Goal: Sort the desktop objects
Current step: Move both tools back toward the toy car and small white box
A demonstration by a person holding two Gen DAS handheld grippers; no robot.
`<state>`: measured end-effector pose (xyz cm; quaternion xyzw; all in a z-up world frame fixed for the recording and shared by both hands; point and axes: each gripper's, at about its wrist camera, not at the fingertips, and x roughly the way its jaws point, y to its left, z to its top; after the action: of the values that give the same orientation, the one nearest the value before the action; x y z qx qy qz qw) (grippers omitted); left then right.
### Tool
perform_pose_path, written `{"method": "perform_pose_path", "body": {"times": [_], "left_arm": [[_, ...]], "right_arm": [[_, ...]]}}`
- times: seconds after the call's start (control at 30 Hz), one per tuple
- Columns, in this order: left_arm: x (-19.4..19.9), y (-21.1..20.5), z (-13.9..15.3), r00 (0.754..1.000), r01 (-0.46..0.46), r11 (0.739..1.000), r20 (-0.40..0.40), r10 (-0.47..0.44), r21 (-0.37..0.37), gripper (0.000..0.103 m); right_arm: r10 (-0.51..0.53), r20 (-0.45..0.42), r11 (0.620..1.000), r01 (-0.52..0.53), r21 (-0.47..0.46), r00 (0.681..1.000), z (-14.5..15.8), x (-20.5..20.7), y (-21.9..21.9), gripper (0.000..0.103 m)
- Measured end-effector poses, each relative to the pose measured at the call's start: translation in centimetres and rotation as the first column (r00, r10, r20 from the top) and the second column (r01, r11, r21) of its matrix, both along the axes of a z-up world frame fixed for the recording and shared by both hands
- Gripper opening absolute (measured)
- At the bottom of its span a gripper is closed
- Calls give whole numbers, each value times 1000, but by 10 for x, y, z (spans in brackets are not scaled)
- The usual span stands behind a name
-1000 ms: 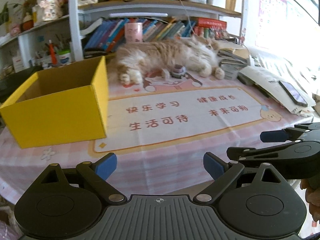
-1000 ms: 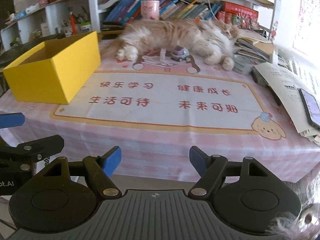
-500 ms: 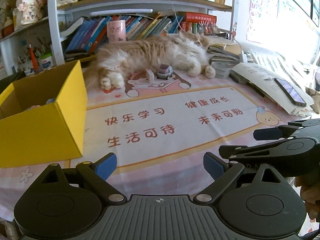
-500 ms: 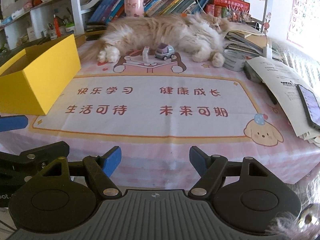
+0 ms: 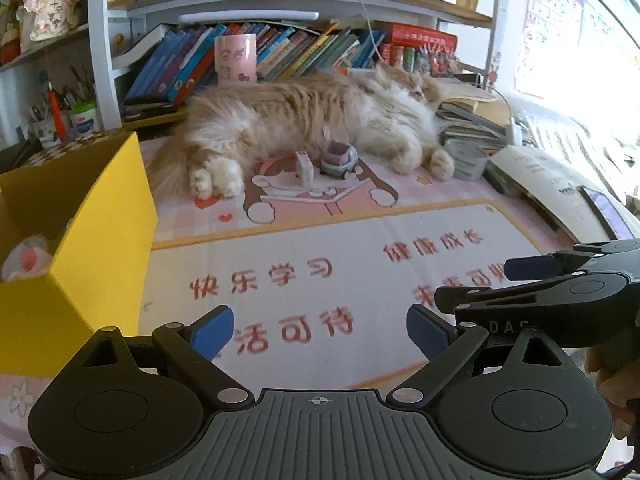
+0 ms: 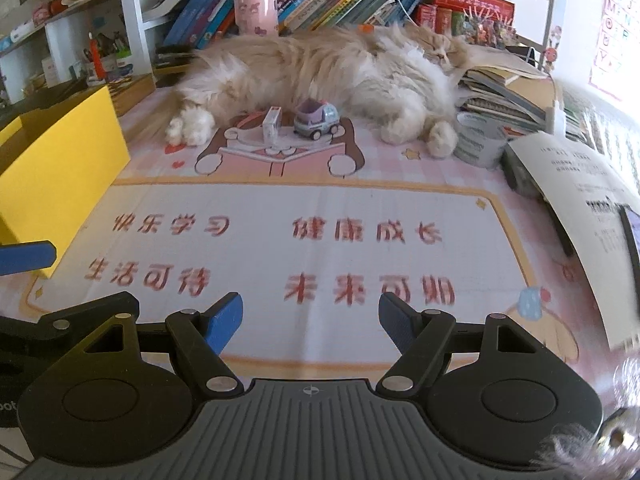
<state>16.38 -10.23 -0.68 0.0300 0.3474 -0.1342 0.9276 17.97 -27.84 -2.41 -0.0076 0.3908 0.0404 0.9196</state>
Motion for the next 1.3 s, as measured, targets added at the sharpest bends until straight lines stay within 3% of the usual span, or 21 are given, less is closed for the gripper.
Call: {"method": "perform_pose_path", "body": {"times": [0.7, 1.07, 1.3], "left_arm": [[78, -43, -3, 994, -106, 994, -20, 107, 36, 95], [122, -59, -11, 992, -119, 990, -21, 121, 79, 95], [150, -61, -17, 991, -131, 990, -22, 132, 55, 94]], "right_arm": [[96, 19, 995, -97, 28, 995, 0, 98, -44, 73], [156, 37, 987, -157, 18, 987, -6, 151, -53, 73], [198, 43, 980, -198, -4, 979, -12, 187, -52, 73]]}}
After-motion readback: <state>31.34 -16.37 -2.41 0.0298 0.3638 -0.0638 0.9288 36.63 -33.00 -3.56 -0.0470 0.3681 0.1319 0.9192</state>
